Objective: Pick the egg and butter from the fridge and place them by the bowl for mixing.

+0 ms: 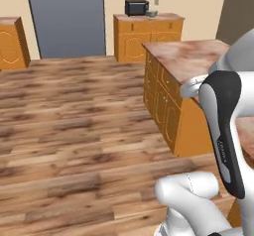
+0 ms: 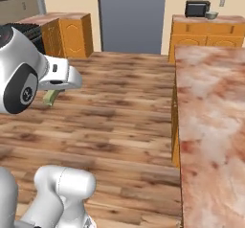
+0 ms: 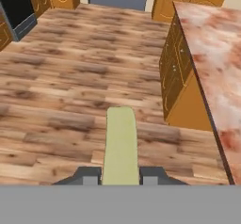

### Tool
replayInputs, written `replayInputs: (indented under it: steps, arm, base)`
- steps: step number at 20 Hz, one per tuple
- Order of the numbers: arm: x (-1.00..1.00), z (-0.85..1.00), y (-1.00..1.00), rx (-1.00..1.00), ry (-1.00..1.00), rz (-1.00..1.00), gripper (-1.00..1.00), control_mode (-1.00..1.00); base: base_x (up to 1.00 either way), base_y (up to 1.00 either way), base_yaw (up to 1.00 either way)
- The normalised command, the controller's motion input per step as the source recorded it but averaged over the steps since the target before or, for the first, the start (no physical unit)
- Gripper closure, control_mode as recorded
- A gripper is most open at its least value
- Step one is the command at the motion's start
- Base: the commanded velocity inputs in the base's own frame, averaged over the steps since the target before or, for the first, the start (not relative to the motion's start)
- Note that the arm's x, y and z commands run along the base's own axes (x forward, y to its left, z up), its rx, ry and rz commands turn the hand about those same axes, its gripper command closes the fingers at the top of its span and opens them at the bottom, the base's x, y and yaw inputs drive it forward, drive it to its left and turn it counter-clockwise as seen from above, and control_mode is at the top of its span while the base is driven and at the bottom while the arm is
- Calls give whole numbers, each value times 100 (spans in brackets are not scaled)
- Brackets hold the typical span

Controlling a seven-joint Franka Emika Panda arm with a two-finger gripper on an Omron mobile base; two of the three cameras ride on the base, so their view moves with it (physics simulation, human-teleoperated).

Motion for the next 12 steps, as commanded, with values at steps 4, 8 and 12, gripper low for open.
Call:
replayInputs:
  steps: [4,8,12]
  arm:
    - [0,0,0,0,0,0,100,100]
    - [0,0,0,0,0,0,100,100]
    - [0,0,0,0,0,0,100,100]
  base:
    - [100,5,28]
    - [100,19,21]
    - [100,-10,13]
